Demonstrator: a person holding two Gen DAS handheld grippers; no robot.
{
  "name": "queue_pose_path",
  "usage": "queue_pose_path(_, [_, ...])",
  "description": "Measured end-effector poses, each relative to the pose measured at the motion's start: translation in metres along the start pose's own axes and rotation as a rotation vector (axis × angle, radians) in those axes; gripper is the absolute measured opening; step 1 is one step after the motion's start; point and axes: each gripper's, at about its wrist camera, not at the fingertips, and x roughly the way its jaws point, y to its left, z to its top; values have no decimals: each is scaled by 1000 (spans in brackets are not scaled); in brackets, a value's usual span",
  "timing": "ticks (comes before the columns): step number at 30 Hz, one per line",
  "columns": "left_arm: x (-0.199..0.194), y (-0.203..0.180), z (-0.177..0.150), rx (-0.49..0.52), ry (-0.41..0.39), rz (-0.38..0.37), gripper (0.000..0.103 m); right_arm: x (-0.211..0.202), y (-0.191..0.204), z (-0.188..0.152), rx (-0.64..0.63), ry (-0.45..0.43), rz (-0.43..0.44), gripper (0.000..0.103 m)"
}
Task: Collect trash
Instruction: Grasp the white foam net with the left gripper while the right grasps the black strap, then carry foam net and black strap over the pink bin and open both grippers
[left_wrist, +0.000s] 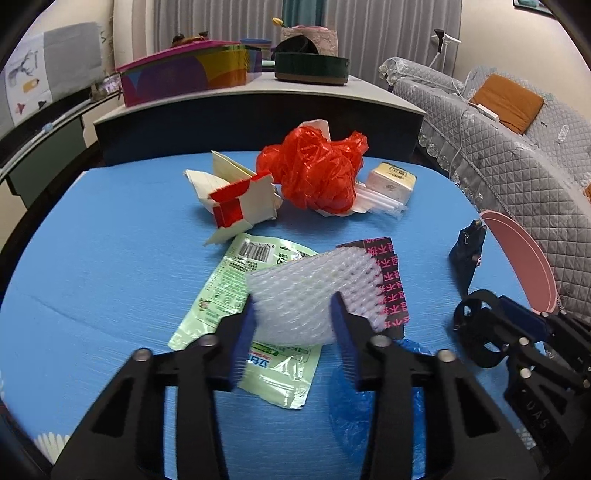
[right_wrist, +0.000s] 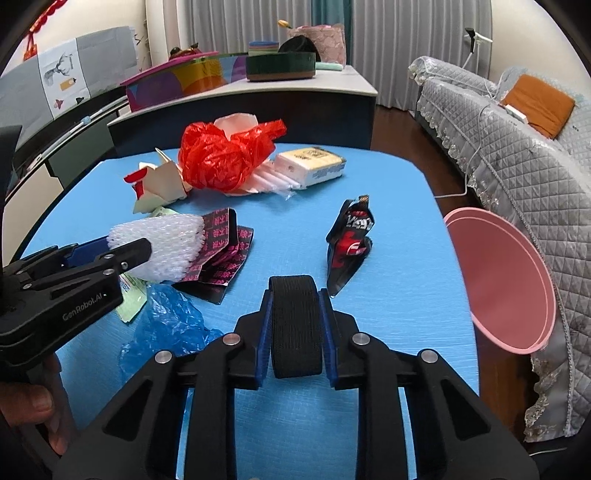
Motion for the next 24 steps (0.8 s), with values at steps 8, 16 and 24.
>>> queue_pose_path(8, [-22, -2, 1, 24, -63, -18, 13, -20, -2, 2, 6, -48, -27, 24])
queue_pose_path(16, [-47, -5, 0, 36, -119, -37, 10, -48, -8, 3, 27, -103, -40, 24])
queue_pose_path(24, [-66, -11, 0, 50, -159, -62, 9, -71, -13, 2, 44, -148, -68, 24])
